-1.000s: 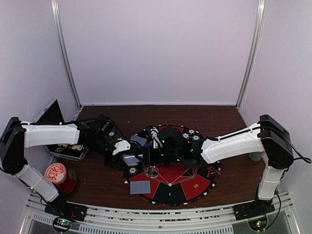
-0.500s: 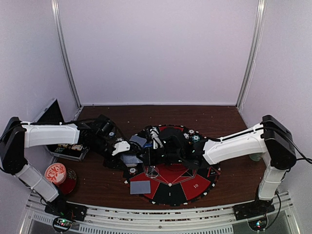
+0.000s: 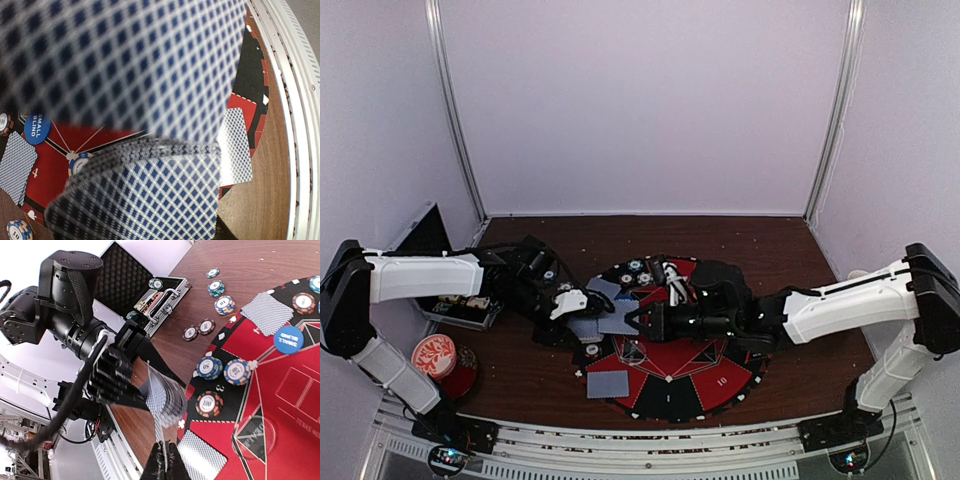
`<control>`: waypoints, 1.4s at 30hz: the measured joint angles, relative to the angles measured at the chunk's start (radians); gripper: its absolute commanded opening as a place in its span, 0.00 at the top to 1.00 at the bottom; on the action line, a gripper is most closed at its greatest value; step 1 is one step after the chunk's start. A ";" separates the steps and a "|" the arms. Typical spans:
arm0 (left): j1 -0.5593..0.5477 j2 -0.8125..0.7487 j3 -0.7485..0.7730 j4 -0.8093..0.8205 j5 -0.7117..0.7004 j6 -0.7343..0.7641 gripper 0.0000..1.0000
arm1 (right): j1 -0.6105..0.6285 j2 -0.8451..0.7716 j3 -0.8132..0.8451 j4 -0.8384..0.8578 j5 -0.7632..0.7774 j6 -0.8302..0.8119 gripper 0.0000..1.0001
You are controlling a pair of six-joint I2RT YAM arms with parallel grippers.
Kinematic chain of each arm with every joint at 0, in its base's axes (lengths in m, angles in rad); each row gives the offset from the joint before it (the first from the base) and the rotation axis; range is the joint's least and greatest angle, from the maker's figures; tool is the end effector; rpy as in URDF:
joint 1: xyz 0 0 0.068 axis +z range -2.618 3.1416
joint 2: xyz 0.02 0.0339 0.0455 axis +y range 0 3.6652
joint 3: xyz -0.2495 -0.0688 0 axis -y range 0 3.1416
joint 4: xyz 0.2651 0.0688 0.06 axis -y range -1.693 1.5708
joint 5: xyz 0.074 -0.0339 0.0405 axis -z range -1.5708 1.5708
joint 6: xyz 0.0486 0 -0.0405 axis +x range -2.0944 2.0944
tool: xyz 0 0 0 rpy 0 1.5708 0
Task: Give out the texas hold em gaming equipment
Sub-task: Distribute the poker card in the dealer area.
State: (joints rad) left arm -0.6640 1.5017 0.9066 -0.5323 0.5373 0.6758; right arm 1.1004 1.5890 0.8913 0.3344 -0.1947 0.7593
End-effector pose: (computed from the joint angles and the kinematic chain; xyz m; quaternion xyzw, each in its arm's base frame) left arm 0.2253 -0.2079 0.1589 0.6297 0.7010 -0.2577 0.2135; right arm 0.1638 0.3430 0.1954 -0.1934 0.7981 0.5007 0.2737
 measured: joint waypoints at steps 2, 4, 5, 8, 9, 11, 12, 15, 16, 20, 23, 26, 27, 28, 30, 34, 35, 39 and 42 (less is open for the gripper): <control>0.000 0.000 0.000 0.000 0.000 0.000 0.61 | -0.007 -0.052 -0.054 0.008 -0.008 0.006 1.00; 0.000 0.000 0.000 0.000 0.001 0.000 0.61 | -0.013 -0.092 -0.096 0.011 -0.011 0.010 1.00; 0.000 0.000 0.000 0.000 0.001 0.000 0.61 | -0.018 -0.114 -0.122 0.013 -0.012 0.012 1.00; 0.000 0.000 0.000 0.000 0.001 0.000 0.61 | -0.027 -0.137 -0.169 0.023 -0.019 0.025 1.00; 0.000 0.000 0.000 0.000 0.001 0.000 0.61 | -0.030 -0.135 -0.179 0.025 -0.026 0.029 1.00; 0.000 0.000 0.000 0.000 0.001 0.000 0.61 | -0.032 -0.122 -0.190 0.029 -0.043 0.034 1.00; 0.000 0.000 0.000 0.000 0.001 0.000 0.61 | -0.032 -0.107 -0.191 0.036 -0.055 0.037 1.00; 0.000 0.000 0.000 0.000 0.001 0.000 0.61 | -0.032 -0.049 -0.189 0.066 -0.087 0.049 1.00; 0.000 0.000 0.000 0.000 0.001 0.000 0.61 | -0.032 -0.022 -0.187 0.076 -0.098 0.053 1.00; 0.000 0.000 0.000 0.000 0.001 0.000 0.61 | -0.032 0.097 -0.156 0.120 -0.150 0.074 1.00; 0.000 0.000 0.000 0.000 0.001 0.000 0.61 | -0.032 0.189 -0.121 0.172 -0.195 0.101 1.00; 0.000 0.000 0.000 0.000 0.001 0.000 0.61 | -0.031 0.265 -0.087 0.222 -0.235 0.126 1.00; 0.000 0.000 0.000 0.000 0.001 0.000 0.61 | -0.031 0.286 -0.077 0.237 -0.248 0.136 1.00; 0.000 0.000 0.000 0.000 0.001 0.000 0.61 | -0.031 0.304 -0.069 0.252 -0.259 0.143 1.00; 0.000 0.000 0.000 0.000 0.001 0.000 0.61 | -0.029 0.324 -0.059 0.273 -0.278 0.157 1.00; 0.000 0.000 0.000 0.000 0.001 0.000 0.61 | -0.021 0.334 -0.056 0.300 -0.303 0.174 1.00; 0.000 0.000 0.000 0.000 0.001 0.000 0.61 | -0.018 0.335 -0.056 0.306 -0.306 0.177 1.00; 0.000 0.000 0.000 0.000 0.001 0.000 0.61 | -0.012 0.340 -0.056 0.323 -0.319 0.189 1.00; 0.000 0.000 0.000 0.000 0.001 0.000 0.61 | -0.004 0.351 -0.056 0.325 -0.325 0.191 1.00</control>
State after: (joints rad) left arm -0.6640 1.5017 0.9066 -0.5323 0.5381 0.6758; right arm 1.0962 1.9396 0.8352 0.6590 -0.5201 0.9501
